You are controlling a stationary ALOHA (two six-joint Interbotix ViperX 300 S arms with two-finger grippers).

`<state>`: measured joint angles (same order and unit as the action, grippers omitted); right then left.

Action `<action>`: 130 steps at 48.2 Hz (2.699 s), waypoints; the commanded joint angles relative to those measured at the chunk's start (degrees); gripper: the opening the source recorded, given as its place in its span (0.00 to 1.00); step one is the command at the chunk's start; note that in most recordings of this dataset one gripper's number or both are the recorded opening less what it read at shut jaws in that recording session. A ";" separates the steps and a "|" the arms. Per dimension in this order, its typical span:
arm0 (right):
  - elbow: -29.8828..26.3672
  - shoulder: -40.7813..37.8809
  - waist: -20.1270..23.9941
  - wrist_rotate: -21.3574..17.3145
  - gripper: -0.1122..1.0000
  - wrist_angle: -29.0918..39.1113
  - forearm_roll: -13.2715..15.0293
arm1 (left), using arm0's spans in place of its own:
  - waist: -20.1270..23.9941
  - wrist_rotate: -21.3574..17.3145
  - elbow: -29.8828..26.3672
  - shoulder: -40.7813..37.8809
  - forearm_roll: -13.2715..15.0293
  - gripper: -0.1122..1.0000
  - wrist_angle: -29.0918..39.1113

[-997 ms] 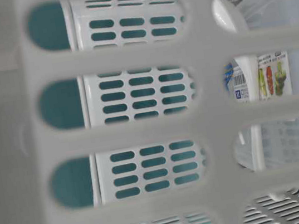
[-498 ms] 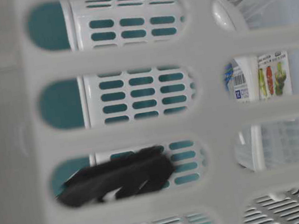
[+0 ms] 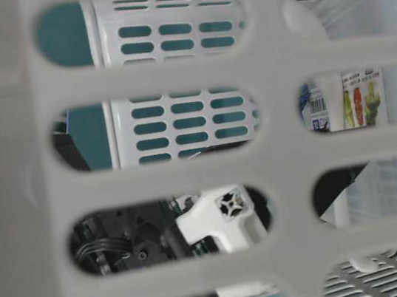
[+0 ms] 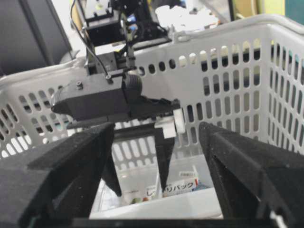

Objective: Pick up the chinese spoon from the shopping basket with the left arm.
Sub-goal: 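Move the left gripper into the basket above the white spoon handle, then lower the left gripper and close it on the white spoon, then lift the grasped spoon upward with the left gripper and hold it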

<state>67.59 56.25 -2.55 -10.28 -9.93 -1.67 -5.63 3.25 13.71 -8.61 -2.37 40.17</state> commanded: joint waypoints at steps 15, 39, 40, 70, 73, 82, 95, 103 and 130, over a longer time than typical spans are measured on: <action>-0.53 -0.26 -0.09 0.00 0.73 -0.26 0.18 | 1.14 -0.09 -0.88 0.26 -0.18 0.86 -1.67; -0.26 -0.26 -0.18 0.00 0.73 -0.35 0.18 | 1.14 -1.76 1.93 -0.44 -0.18 0.33 -4.31; -0.26 -0.26 -0.18 0.00 0.73 -0.35 0.18 | 1.23 -1.76 2.02 -0.44 -0.18 0.28 -4.22; -0.09 -0.26 -0.18 0.00 0.73 -0.44 0.18 | 3.08 -1.67 -14.41 11.16 -0.18 0.22 10.99; -0.09 -0.26 -0.18 0.00 0.73 -0.53 0.18 | 3.25 -1.67 -17.05 11.34 -0.18 0.22 13.36; 0.09 -0.26 -0.18 0.00 0.73 -0.70 0.18 | 3.34 -1.76 -20.39 10.63 -0.18 0.22 17.05; 0.09 -0.26 -0.18 -0.09 0.73 -0.79 0.18 | 3.34 -1.67 -20.39 10.55 -0.26 0.22 17.40; 0.09 -0.26 -0.18 -0.09 0.73 -0.79 0.18 | 3.34 -1.76 -20.39 10.55 -0.26 0.22 17.40; 0.18 -0.26 -0.18 0.00 0.73 -0.79 0.18 | 3.34 -0.97 -20.57 10.46 -0.26 0.22 17.49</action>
<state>68.12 56.25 -2.55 -10.28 -10.20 -1.58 -2.20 2.11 -5.36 0.97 -2.46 57.83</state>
